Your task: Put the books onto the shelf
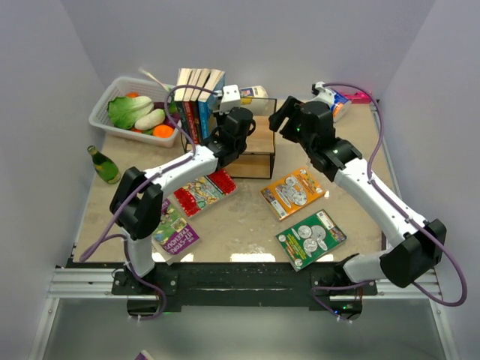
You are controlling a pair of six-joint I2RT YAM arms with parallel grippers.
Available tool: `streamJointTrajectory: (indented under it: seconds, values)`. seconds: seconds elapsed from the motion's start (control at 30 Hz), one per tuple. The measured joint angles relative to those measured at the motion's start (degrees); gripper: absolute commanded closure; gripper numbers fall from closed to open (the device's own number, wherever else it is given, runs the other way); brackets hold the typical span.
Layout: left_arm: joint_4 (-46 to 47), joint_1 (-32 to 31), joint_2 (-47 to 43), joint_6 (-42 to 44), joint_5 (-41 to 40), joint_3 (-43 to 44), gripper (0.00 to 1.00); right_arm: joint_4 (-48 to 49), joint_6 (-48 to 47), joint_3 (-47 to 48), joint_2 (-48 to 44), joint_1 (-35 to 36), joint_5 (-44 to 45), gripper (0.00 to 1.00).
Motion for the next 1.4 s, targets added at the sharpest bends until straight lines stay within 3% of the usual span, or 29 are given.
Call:
streamJointTrajectory:
  seconds: [0.23, 0.53, 0.7, 0.83, 0.97, 1.2, 1.4]
  values:
    - [-0.46, -1.46, -2.54, 0.0, 0.0, -0.42, 0.98, -0.87, -0.09, 0.0, -2.05, -0.02, -0.02, 0.28]
    - [-1.25, -8.63, -16.02, -0.09, -0.04, -8.31, 0.97, -3.39, -0.52, -0.13, -7.3, -0.02, -0.79, 0.27]
    - [-4.96, -13.66, -25.11, -2.21, -0.35, -13.77, 1.0, -5.14, -0.72, -2.6, -13.18, -0.02, -1.16, 0.27]
    - [-10.45, -19.12, -31.45, -5.55, 1.46, -17.57, 0.99, -6.82, -0.17, -10.45, -22.08, -0.07, 0.5, 0.24]
    - [-13.25, -24.24, -36.89, -10.82, 12.63, -25.22, 0.94, -9.97, 2.08, -18.78, -27.67, -0.13, 1.81, 0.24]
    - [-9.94, -24.85, -45.77, -19.54, 31.23, -49.51, 0.92, -12.24, 7.19, -29.42, -21.11, -0.13, 0.85, 0.24]
    - [-3.34, -24.74, -43.17, -20.37, 42.56, -53.29, 0.86, -14.69, 9.31, -33.94, -20.9, -0.17, -0.15, 0.26]
